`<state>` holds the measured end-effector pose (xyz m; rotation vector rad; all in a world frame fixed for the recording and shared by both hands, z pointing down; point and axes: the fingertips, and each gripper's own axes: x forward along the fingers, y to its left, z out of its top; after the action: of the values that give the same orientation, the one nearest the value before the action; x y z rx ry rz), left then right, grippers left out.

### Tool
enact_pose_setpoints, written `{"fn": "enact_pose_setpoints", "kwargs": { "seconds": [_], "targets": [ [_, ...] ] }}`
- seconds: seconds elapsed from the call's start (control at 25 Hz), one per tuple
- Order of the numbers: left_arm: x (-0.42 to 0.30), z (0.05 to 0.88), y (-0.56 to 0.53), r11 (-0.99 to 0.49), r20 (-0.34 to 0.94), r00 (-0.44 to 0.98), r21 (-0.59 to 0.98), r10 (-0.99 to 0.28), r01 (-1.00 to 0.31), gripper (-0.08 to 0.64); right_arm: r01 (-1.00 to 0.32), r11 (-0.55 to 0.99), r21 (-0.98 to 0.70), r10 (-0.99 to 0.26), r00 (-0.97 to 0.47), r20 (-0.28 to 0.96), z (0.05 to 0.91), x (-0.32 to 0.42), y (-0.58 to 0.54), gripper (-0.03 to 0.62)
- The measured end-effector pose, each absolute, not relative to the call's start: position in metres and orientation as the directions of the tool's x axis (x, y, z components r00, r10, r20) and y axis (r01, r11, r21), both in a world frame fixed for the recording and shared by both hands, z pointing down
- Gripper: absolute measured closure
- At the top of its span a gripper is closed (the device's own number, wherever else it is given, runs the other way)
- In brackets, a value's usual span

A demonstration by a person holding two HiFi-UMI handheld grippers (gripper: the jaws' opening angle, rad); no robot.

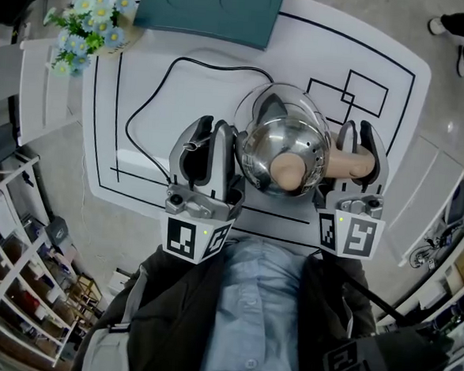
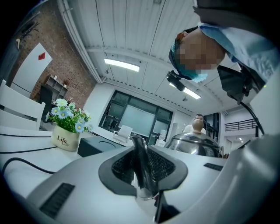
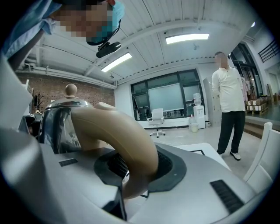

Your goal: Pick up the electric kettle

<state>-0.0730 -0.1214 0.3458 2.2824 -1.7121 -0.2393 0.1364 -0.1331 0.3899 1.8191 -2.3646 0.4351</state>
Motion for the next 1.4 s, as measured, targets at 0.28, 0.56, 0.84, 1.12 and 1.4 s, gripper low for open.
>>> {"fn": "enact_pose_setpoints", "kwargs": {
  "seconds": [0.28,0.56,0.84,1.12,1.4],
  "targets": [
    [-0.0731,0.3468,-0.1214,-0.259,0.035,0.284,0.313,-0.958,-0.914,0.485,-0.962,0.234,-0.14,-0.923,-0.265,0.28,0.3916,0.1367,-0.1324,0.503],
    [-0.0729,0.3464,-0.1214,-0.261,0.034,0.285,0.312,-0.958,-0.913,0.485,-0.963,0.232,-0.138,-0.924,-0.262,0.28,0.3912,0.1371,-0.1324,0.505],
    [-0.0727,0.3461,-0.1215,-0.265,0.032,0.288,0.307,-0.957,-0.914,0.485,-0.962,0.23,-0.144,-0.924,-0.263,0.276,0.3912,0.1371,-0.1325,0.505],
    [-0.0727,0.345,-0.1216,-0.26,0.035,0.283,0.304,-0.958,-0.916,0.486,-0.962,0.234,-0.141,-0.924,-0.265,0.277,0.3897,0.1372,-0.1321,0.505],
    [-0.0732,0.3452,-0.1209,-0.252,0.045,0.279,0.314,-0.959,-0.916,0.486,-0.962,0.237,-0.135,-0.923,-0.266,0.279,0.3868,0.1369,-0.1317,0.505]
  ]
}}
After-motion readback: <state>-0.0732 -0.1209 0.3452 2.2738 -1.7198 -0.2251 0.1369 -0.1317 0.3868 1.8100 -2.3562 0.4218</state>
